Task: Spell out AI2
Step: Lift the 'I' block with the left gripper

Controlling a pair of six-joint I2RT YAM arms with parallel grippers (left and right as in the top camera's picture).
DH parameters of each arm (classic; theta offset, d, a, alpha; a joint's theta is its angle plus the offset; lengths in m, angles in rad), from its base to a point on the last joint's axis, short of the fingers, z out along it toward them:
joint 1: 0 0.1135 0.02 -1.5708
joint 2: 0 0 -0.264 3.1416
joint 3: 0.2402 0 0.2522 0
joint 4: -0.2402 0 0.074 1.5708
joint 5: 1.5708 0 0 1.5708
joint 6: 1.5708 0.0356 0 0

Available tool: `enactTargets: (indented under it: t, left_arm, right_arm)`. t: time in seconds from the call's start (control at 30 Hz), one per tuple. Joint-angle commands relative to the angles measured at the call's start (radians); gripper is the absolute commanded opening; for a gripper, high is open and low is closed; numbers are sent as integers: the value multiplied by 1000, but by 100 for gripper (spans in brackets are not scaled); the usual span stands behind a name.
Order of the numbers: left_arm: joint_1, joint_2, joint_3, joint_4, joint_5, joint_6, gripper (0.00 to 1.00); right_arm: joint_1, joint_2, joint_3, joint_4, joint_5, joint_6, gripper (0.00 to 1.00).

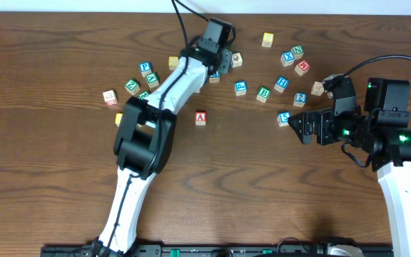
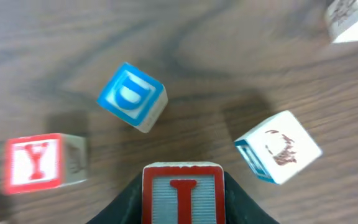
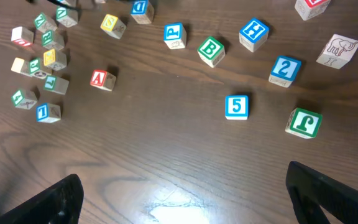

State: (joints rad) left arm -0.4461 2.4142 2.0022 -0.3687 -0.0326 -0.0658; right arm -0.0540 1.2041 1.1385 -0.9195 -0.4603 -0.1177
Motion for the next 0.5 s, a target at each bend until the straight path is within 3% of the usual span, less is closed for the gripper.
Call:
enactTargets:
  t: [0.0,0.2,0.47]
  left_arm:
    - [2,-109,-10,-29,-10,-3,29]
    - [2,-209,-10,-145,-13,-53,28]
    - [1,-306,-10,-415,-13,-248,28]
  right_arm:
    - [-4,-1,22,-1,-13,-11,99]
    - [-4,-1,21,-1,-13,-11,99]
    - [-4,-1,22,-1,-13,-11,99]
